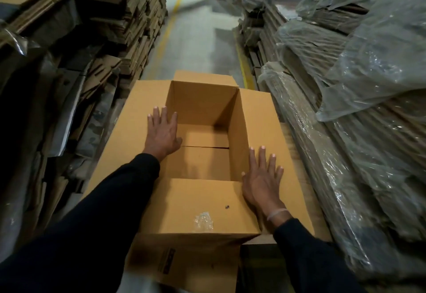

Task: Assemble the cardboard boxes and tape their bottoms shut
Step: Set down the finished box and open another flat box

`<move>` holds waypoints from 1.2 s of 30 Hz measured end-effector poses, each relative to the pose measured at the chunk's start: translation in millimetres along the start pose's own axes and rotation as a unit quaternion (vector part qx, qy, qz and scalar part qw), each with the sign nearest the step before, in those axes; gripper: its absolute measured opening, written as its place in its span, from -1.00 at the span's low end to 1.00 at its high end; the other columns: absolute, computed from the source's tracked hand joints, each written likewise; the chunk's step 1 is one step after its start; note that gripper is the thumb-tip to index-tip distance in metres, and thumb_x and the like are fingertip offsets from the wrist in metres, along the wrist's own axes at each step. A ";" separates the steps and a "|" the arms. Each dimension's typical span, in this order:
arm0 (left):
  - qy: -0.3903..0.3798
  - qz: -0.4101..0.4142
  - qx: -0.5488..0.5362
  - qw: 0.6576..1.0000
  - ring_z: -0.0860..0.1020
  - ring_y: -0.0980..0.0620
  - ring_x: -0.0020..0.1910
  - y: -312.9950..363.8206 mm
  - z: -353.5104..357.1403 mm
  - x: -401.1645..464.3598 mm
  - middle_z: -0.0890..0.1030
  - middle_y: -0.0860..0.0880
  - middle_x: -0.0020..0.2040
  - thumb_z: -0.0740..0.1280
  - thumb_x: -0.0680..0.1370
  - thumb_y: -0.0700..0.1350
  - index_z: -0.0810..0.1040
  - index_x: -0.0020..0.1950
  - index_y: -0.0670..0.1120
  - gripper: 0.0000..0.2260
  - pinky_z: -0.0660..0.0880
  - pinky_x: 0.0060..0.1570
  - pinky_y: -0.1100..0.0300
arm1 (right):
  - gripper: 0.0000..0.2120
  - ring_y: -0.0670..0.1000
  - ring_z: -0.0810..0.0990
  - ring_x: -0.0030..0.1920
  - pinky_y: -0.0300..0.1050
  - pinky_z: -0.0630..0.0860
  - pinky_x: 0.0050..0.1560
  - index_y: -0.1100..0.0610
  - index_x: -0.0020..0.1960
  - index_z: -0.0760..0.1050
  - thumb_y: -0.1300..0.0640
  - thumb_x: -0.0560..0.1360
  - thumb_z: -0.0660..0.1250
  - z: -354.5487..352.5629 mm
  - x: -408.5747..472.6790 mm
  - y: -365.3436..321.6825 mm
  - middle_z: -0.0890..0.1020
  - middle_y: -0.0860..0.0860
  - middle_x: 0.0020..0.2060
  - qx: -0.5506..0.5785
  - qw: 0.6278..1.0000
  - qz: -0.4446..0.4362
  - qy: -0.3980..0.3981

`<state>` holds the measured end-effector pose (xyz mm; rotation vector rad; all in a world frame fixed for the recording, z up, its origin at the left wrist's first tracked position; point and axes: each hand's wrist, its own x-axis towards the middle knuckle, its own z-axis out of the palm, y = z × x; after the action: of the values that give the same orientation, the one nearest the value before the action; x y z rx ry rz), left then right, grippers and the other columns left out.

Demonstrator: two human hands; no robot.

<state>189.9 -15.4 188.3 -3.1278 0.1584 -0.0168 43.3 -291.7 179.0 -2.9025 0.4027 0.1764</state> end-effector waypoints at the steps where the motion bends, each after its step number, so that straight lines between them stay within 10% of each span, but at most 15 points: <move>1: 0.001 0.001 -0.006 1.000 -0.13 -0.33 0.68 0.5 1.0 0.1 -0.06 -0.25 0.70 0.33 0.62 0.22 -0.03 0.71 -0.06 -0.17 -0.11 0.63 -0.24 | -0.22 0.25 -0.33 0.67 0.34 -0.24 0.65 -0.08 0.70 -0.34 -0.09 0.73 0.15 -3.7 15.7 -4.7 -0.37 0.04 0.67 -0.010 1.000 -0.005 -0.010; 16: 0.013 0.045 -0.054 0.997 -0.05 -0.26 0.69 -2.2 4.1 0.4 -0.02 -0.27 0.70 0.31 0.56 0.34 0.02 0.71 -0.13 -0.09 -0.05 0.64 -0.12 | -0.20 0.28 -0.18 0.70 0.18 -0.16 0.67 0.26 0.71 -0.21 -0.11 0.72 0.12 -31.1 257.2 -51.0 -0.14 0.27 0.70 -0.037 0.988 -0.152 0.021; 20: -0.003 0.050 -0.069 0.996 -0.12 -0.20 0.70 -7.7 6.8 2.0 -0.08 -0.19 0.72 0.05 0.43 0.50 -0.05 0.72 -0.07 0.01 -0.14 0.64 -0.06 | -0.12 0.24 -0.18 0.70 0.17 -0.15 0.69 0.25 0.70 -0.28 -0.25 0.71 0.10 -36.9 299.9 -60.2 -0.16 0.24 0.70 0.006 0.990 -0.144 0.009; 25: -0.007 0.039 -0.086 0.996 -0.19 -0.15 0.70 -5.2 8.0 6.0 -0.16 -0.13 0.72 -0.02 0.38 0.53 -0.12 0.72 -0.05 0.05 -0.16 0.64 -0.04 | 0.07 0.30 0.18 0.65 0.18 0.03 0.66 0.23 0.71 -0.21 -0.40 0.59 0.26 -45.8 344.3 -71.8 0.23 0.26 0.65 0.146 0.981 -0.130 0.008; 31: 0.000 0.009 -0.098 0.995 -0.19 -0.14 0.70 -0.2 4.8 7.1 -0.22 -0.17 0.71 -0.05 0.37 0.54 -0.21 0.71 -0.14 0.12 -0.19 0.64 0.03 | -0.04 0.01 0.44 0.43 0.01 0.33 0.55 0.10 0.74 -0.08 -0.23 0.61 0.40 -50.1 335.1 -61.0 0.55 -0.04 0.38 0.486 0.867 -0.115 0.008; 36: -0.014 -0.013 -0.113 0.993 -0.17 -0.16 0.70 -0.2 2.2 8.9 -0.24 -0.21 0.70 0.12 0.42 0.53 -0.24 0.69 -0.20 0.15 -0.22 0.61 0.09 | -0.40 0.00 0.64 0.23 0.07 0.52 0.33 0.04 0.31 0.63 -0.39 0.66 0.12 -77.1 320.1 -57.0 0.72 -0.08 0.10 0.648 0.750 -0.103 -0.085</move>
<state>198.8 -16.1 186.2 -3.3545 0.1288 0.0469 372.0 -336.9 217.9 -1.4968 0.0679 0.0652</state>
